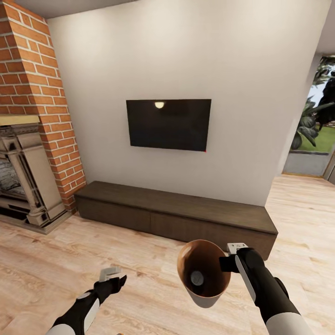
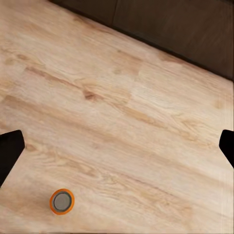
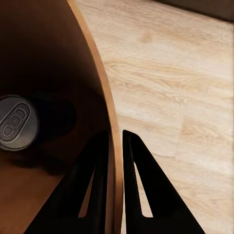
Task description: Put the three can of soda from the living room inside the tash can in the kitchen.
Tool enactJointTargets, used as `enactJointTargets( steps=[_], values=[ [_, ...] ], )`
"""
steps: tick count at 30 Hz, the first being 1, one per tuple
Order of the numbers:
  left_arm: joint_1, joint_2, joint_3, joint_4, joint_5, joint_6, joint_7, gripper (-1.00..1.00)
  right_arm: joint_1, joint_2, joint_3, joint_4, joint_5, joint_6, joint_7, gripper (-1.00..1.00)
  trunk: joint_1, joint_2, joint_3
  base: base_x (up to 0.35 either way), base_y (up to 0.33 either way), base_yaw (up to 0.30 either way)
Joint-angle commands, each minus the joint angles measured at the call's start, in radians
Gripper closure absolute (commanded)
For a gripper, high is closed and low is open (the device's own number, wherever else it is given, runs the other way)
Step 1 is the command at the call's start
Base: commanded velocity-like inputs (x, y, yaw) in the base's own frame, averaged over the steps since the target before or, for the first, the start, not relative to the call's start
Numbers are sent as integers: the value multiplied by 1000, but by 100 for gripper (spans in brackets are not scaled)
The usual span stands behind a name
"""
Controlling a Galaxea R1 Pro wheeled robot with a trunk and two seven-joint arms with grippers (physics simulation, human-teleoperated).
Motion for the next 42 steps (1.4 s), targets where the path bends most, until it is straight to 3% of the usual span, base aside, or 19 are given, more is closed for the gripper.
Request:
enactJointTargets(
  steps=[1,3,8,12,14,18,29,42],
  values=[
    [0,-3,-1,0,0,-1,17,-100,0,0,0,0,-19,0,6,100,0,0,0,0,0,0],
    [0,-11,-2,1,-1,-2,55,-100,0,1,0,0,-19,0,6,100,0,0,0,0,0,0],
    [0,-14,-2,0,-1,-4,77,-100,0,1,0,0,-19,0,6,100,0,0,0,0,0,0],
    [0,-14,-2,0,-1,-23,80,-100,0,0,0,0,-19,0,6,100,0,0,0,0,0,0],
    [0,-13,-1,0,-2,-76,81,-100,0,0,0,0,-19,0,6,100,0,0,0,0,0,0],
    [0,-12,0,0,-3,-114,81,-100,0,0,0,0,-19,0,6,100,0,0,0,0,0,0],
    [0,2,0,0,-3,-127,84,-100,0,1,0,0,-19,0,6,100,0,0,0,0,0,0],
    [0,6,0,0,-3,-127,85,-100,0,1,0,0,-19,0,6,100,50,-91,-41,0,0,0]
  ],
)
